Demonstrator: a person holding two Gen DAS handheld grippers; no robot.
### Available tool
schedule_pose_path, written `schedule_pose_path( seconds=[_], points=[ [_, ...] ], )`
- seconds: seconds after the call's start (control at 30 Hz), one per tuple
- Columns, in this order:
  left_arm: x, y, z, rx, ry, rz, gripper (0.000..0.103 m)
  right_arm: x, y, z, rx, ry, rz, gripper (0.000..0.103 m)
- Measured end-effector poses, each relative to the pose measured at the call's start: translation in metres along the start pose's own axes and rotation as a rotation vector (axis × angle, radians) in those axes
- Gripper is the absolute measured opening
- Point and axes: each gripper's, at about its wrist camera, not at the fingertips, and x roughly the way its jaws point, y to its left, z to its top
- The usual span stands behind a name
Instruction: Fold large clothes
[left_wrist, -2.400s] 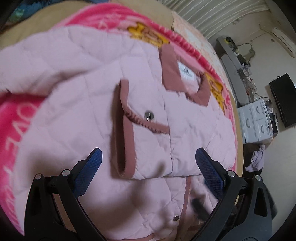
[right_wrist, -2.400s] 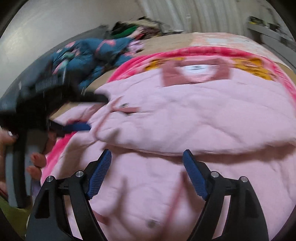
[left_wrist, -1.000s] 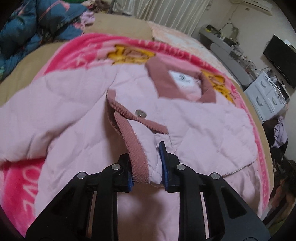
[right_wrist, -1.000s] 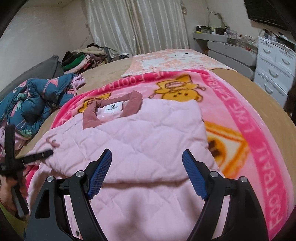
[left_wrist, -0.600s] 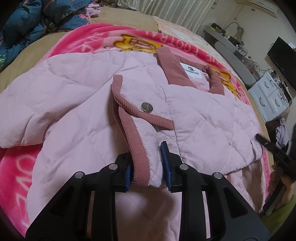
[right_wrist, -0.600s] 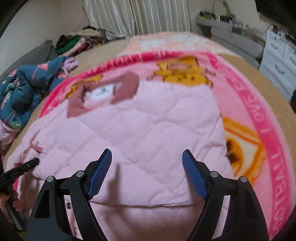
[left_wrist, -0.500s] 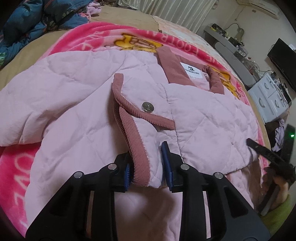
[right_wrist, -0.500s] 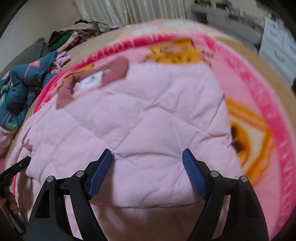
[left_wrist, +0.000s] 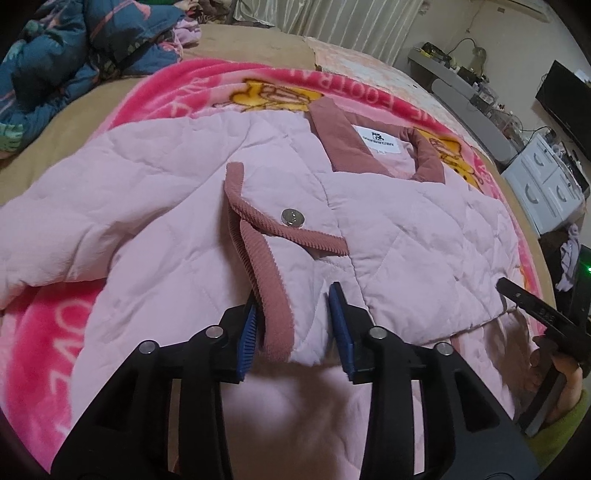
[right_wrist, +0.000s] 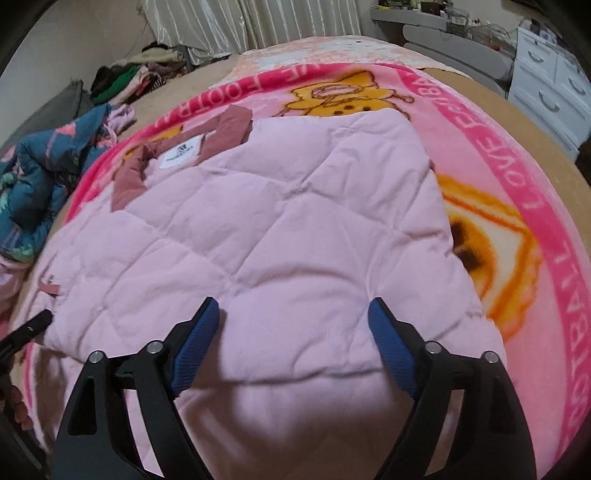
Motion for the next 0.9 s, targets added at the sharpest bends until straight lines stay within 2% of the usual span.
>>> schedule_pose_path(
  seconds=[0.13,0.27,0.4,0.5,0.63,0.9],
  points=[
    [-0.012,-0.003,-0.002,0.026,-0.014,0.019,0.05,-0.017,0.001,-0.005,0.026,-0.028,0.025,0.091],
    [-0.023,-0.007,-0.004,0.035,-0.029,0.021,0.064,-0.031,0.001,-0.007,0.047,-0.045,0.047,0.091],
    [-0.035,-0.012,-0.005,0.044,-0.044,0.02,0.084,-0.047,0.003,-0.007,0.05,-0.075,0.06,0.092],
    [-0.044,-0.014,-0.006,0.043,-0.056,0.037,0.094,-0.059,0.006,-0.008,0.048,-0.095,0.071,0.092],
    [-0.053,-0.013,-0.009,0.036,-0.063,0.105,0.094,-0.071,0.013,-0.009,0.034,-0.117,0.085,0.092],
    [-0.072,0.012,-0.014,-0.028,-0.089,0.134,0.094,-0.091,0.041,-0.012,-0.01,-0.145,0.111,0.092]
  ],
)
